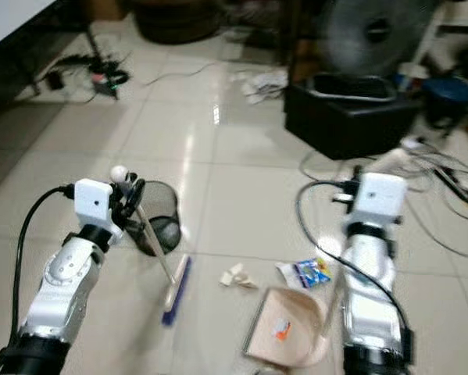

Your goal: Sweep floor

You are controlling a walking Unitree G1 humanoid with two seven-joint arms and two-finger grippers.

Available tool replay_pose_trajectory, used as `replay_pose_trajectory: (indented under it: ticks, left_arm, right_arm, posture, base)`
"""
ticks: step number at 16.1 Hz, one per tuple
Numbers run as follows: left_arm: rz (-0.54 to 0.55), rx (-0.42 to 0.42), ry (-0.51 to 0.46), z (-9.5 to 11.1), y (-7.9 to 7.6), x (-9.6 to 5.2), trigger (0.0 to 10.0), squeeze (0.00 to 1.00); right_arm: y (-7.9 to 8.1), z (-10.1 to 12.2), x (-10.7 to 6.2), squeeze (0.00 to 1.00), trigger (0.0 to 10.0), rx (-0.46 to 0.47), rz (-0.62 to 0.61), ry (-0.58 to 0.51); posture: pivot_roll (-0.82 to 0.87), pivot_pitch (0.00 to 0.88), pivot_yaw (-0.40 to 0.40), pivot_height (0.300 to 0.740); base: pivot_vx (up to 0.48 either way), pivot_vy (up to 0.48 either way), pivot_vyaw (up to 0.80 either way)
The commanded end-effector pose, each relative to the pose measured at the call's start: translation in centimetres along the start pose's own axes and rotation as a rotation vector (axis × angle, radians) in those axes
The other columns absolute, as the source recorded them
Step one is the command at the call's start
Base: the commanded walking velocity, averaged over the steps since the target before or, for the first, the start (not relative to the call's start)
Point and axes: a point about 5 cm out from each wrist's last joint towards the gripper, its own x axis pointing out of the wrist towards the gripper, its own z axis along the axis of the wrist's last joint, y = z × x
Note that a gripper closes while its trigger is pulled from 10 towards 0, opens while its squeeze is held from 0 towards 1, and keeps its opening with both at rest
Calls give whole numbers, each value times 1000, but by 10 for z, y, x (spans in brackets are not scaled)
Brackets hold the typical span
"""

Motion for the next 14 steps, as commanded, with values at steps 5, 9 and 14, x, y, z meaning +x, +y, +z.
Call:
replay_pose_trajectory:
  ticks: [5,9,14]
  left_arm:
    - [-16,21,-71,17,-3,10,10000,0]
    - [-17,27,-69,16,-2,8,10000,0]
    - [-36,26,-43,10,-3,5,10000,0]
  right_arm:
    - [-8,5,-1,0,10000,44,-40,-25]
    - [-10,5,-2,0,10000,25,-26,-33]
    - [-6,5,-4,0,10000,25,-11,-29]
  posture:
    - [-8,55,78,740]
    - [-6,54,82,740]
    - [-2,61,84,740]
  base:
    - [424,0,-150]
    - [425,0,0]
    - [386,0,0]
